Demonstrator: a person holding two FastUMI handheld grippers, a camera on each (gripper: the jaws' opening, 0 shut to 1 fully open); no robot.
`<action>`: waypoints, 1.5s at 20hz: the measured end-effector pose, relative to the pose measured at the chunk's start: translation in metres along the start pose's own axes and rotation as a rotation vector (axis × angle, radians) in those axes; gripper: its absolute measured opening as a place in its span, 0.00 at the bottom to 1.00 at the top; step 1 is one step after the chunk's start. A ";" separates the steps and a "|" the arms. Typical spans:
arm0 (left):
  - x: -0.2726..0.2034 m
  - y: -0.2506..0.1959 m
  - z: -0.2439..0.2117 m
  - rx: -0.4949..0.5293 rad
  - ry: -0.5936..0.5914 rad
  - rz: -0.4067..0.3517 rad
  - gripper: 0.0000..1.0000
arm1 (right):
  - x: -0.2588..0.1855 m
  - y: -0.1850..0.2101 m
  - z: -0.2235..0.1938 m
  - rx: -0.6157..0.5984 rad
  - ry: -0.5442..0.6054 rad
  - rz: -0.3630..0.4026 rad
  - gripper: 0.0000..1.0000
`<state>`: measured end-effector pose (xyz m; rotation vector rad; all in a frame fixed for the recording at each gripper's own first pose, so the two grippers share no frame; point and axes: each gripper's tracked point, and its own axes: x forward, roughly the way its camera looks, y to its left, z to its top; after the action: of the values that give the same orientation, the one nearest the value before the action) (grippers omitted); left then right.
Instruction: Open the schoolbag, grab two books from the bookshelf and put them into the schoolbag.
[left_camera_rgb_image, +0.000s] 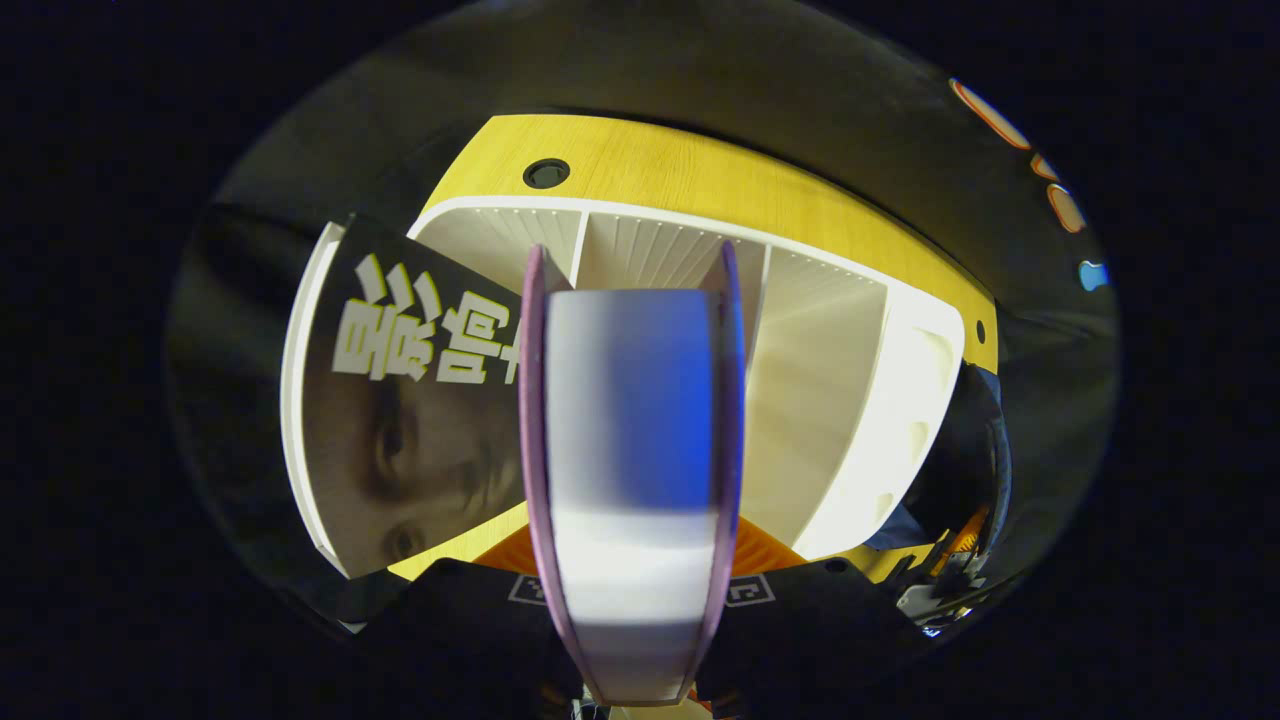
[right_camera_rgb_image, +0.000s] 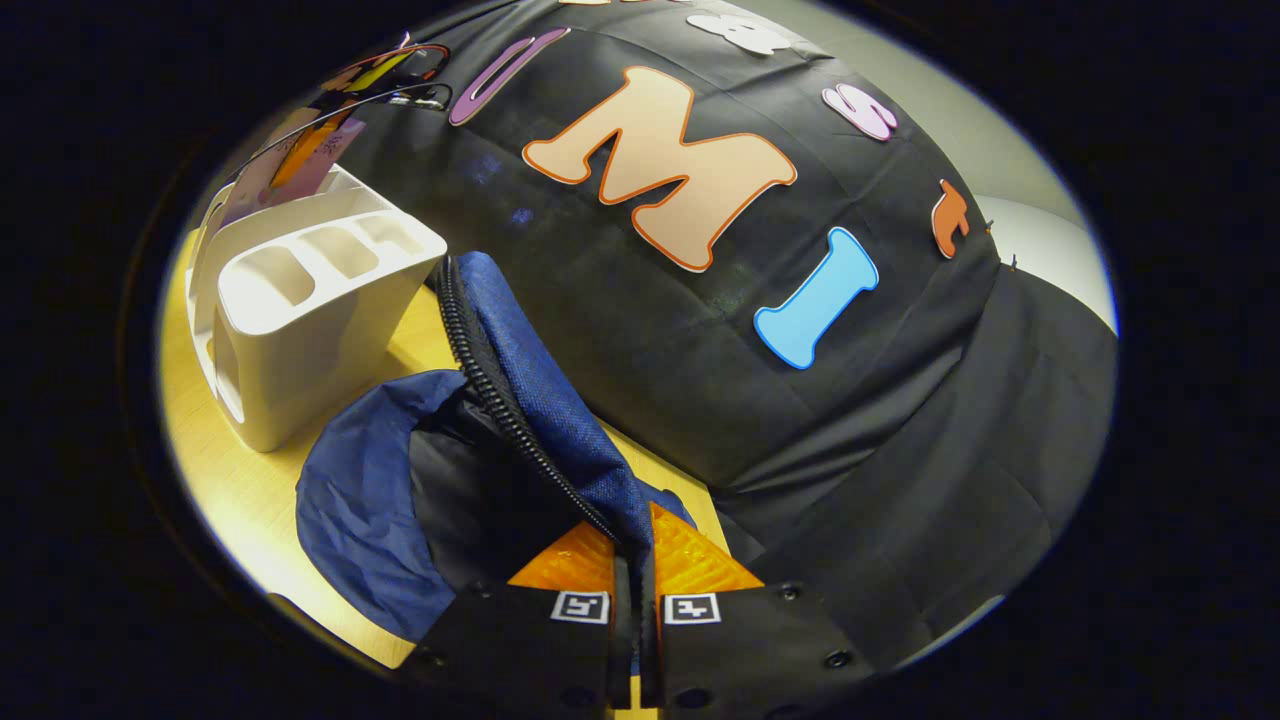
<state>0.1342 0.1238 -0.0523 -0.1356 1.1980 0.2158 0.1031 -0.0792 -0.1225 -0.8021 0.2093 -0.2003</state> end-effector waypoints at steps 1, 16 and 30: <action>-0.009 0.003 -0.003 0.002 -0.008 0.011 0.41 | -0.001 0.000 0.000 -0.002 -0.003 0.004 0.06; -0.160 -0.055 -0.078 -0.095 -0.190 -0.139 0.41 | -0.002 -0.018 -0.009 0.060 -0.043 0.037 0.06; -0.079 -0.227 -0.110 -0.038 -0.122 -0.571 0.39 | -0.003 -0.038 -0.006 0.157 -0.061 0.055 0.06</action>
<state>0.0605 -0.1283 -0.0201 -0.4823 0.9903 -0.2512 0.0949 -0.1084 -0.0983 -0.6448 0.1559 -0.1380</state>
